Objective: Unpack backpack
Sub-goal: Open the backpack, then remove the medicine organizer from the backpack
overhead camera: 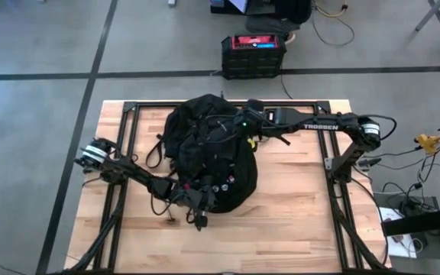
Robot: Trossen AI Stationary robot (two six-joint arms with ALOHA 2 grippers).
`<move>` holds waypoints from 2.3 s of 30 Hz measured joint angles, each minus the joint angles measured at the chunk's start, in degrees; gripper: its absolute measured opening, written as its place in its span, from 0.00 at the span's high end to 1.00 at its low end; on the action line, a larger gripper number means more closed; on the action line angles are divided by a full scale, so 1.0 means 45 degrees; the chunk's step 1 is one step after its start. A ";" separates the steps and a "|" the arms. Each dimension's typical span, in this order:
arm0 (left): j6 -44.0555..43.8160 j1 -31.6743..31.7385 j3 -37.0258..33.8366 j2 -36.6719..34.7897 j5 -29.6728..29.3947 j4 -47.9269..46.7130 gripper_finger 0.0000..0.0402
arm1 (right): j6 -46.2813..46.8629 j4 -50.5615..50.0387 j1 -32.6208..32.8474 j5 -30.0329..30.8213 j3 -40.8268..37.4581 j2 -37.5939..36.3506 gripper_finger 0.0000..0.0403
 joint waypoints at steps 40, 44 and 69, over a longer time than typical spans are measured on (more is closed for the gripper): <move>-0.0402 -0.2432 0.2747 -0.2738 -0.2352 -0.5394 0.70 | 0.7549 -0.4978 0.6775 -0.0141 -0.0769 -0.0044 0.39; -0.0135 -0.2150 0.2509 -0.2830 -0.3149 -0.5800 0.75 | 0.7130 -0.5937 0.6555 0.0212 -0.0739 -0.0296 0.20; -0.0156 -0.2378 0.1980 -0.2736 -0.3476 -0.4944 0.60 | 0.7331 -0.3008 0.7789 -0.0746 -0.1253 0.0077 0.35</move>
